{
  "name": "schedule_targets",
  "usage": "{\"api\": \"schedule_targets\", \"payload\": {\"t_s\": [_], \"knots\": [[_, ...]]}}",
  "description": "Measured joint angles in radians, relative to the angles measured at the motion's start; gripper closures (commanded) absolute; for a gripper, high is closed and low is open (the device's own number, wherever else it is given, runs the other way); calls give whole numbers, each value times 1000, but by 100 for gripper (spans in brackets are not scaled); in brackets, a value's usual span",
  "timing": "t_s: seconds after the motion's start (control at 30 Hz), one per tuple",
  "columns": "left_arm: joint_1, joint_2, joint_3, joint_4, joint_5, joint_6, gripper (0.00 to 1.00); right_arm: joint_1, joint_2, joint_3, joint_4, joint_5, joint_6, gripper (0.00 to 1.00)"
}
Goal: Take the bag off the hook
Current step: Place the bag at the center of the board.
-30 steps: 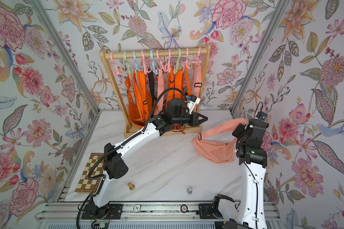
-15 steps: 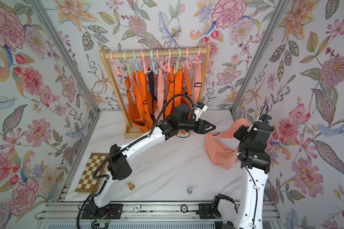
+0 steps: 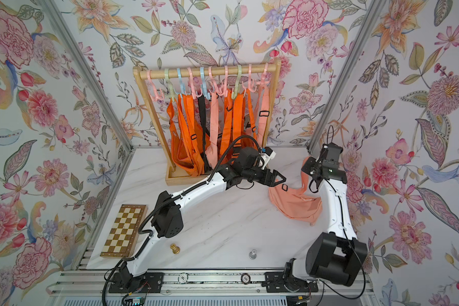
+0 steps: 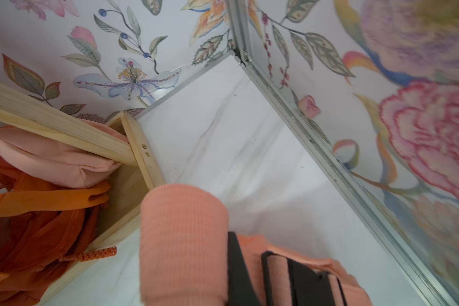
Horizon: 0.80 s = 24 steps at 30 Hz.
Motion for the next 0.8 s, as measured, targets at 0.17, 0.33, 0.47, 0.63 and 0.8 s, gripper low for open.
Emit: {"api": "schedule_targets", "payload": {"t_s": [0.17,0.33,0.47,0.63,0.8], "knots": [[11,22,-6,-25,-18,0,13,69,229,202,28,3,-21,100],[14,16,-34,-10,-22,0,12,58,370,263,31,17,-31,100],[18,16,-50,-10,-26,0,11,35,451,277,29,26,-40,100],[26,16,-50,-11,-44,-2,1,9,551,309,24,43,-66,100],[33,16,-50,-11,-55,-3,1,7,640,363,15,51,-90,70]]}}
